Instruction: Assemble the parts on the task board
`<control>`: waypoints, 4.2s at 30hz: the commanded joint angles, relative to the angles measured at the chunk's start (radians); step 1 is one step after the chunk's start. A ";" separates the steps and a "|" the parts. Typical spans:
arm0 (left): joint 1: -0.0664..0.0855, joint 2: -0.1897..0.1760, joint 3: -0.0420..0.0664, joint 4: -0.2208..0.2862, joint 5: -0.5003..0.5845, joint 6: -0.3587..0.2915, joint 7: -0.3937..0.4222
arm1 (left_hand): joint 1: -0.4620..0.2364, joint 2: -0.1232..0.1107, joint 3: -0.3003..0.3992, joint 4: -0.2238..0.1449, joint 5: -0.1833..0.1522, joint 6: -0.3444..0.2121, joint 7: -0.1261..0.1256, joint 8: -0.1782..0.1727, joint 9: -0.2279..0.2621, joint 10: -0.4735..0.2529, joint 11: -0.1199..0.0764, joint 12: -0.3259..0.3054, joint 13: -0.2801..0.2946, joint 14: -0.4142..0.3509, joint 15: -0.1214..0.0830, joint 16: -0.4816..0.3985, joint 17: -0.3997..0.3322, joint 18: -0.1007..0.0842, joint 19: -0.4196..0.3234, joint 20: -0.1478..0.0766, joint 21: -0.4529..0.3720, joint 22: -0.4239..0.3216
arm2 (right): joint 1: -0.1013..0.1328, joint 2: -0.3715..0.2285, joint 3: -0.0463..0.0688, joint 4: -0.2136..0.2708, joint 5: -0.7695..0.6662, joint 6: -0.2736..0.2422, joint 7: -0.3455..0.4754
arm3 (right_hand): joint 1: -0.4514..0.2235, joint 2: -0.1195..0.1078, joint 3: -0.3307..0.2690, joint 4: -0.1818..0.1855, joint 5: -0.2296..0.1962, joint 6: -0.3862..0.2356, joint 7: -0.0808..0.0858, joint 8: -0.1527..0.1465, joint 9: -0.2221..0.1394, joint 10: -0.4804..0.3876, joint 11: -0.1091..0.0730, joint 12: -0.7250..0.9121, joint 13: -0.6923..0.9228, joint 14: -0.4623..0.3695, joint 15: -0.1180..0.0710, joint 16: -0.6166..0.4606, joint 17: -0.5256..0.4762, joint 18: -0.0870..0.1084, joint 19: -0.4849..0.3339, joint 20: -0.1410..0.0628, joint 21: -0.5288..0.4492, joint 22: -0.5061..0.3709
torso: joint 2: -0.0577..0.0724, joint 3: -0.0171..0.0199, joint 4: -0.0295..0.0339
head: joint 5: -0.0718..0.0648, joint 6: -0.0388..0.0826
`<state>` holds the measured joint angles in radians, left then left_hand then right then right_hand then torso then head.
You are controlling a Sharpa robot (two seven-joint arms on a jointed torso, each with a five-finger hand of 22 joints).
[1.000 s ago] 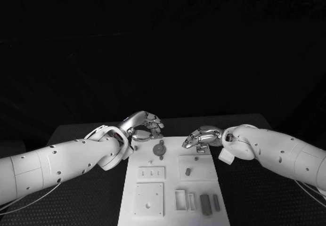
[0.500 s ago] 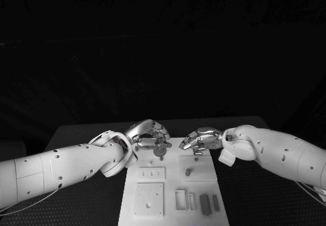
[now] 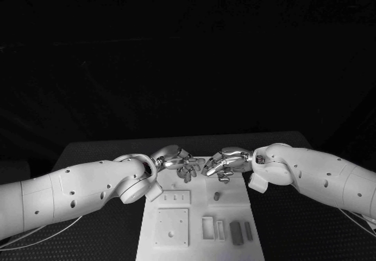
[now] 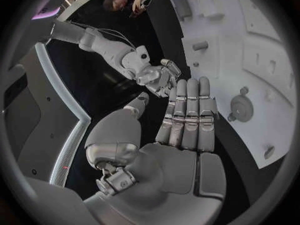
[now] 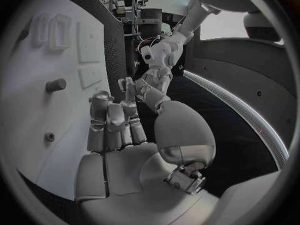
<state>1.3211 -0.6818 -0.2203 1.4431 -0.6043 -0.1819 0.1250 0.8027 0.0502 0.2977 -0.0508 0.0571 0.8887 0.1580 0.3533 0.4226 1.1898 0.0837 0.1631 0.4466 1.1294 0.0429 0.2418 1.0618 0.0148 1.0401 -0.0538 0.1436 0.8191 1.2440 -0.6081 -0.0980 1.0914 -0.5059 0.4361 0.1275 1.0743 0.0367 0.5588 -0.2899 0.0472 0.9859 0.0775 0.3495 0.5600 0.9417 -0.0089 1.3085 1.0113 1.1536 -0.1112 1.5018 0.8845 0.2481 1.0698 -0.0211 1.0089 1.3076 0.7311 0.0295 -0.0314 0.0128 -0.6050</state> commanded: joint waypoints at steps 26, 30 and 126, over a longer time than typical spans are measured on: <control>0.001 0.000 0.001 0.019 0.063 0.090 -0.069 | 0.127 -0.036 0.084 -0.130 -0.006 0.012 -0.005 0.005 0.025 -0.001 -0.007 0.016 0.035 0.014 -0.004 -0.013 0.021 0.011 0.011 -0.006 -0.014 0.015 | 0.000 0.010 0.000 0.010 -0.027 0.027 0.012 | 0.002 0.006 0.005 -0.003 0.003 0.018 0.018 0.004 0.083 -0.007 -0.002 -0.001 0.002 -0.006 -0.001 0.004 0.002 0.014 -0.008 0.003 -0.005 0.015 | 0.001 -0.0012 0.0009 | -0.007 -0.019; 0.001 -0.001 0.001 0.019 0.089 0.084 -0.073 | 0.130 -0.033 0.095 -0.136 -0.006 0.009 -0.003 0.002 0.025 -0.003 -0.006 0.014 0.037 0.014 -0.004 -0.014 0.022 0.010 0.012 -0.006 -0.015 0.016 | 0.000 0.011 0.000 0.013 -0.027 0.032 0.010 | 0.002 0.006 0.005 -0.003 0.003 0.017 0.018 0.004 0.084 -0.007 -0.001 -0.001 0.002 -0.006 -0.001 0.004 0.002 0.014 -0.008 0.003 -0.005 0.015 | 0.001 -0.0008 0.0010 | -0.008 -0.020; 0.003 0.009 0.001 0.042 0.145 0.051 -0.135 | 0.115 -0.029 0.216 -0.232 -0.007 0.070 -0.031 0.008 0.075 0.049 -0.021 -0.005 0.057 0.028 -0.004 -0.043 0.064 -0.005 -0.002 -0.005 -0.055 0.075 | 0.000 0.055 -0.001 -0.016 -0.076 0.065 -0.030 | 0.006 0.006 0.007 -0.003 0.003 0.012 0.019 0.004 0.098 -0.010 -0.001 -0.001 0.003 -0.011 0.000 0.006 0.005 0.014 -0.009 0.004 -0.006 0.016 | 0.001 -0.0009 0.0015 | -0.009 -0.048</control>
<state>1.3208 -0.6825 -0.2238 1.4716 -0.4498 -0.1399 -0.0403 0.9035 0.0189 0.5081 -0.2828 0.0490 0.9328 0.1439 0.3571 0.4940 1.2335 0.0622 0.1532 0.5033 1.1502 0.0361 0.2043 1.1246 0.0147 1.0345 -0.0589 0.0936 0.8928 1.2462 -0.5599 -0.0975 1.0709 -0.5638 0.4873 0.1048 1.0760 0.0325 0.5613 -0.2930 0.0464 0.9783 0.0850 0.3492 0.6584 0.9397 -0.0110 1.3084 1.0131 1.1463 -0.1084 1.5018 0.8880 0.2483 1.0664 -0.0174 1.0089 1.3073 0.7319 0.0287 -0.0300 0.0039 -0.6520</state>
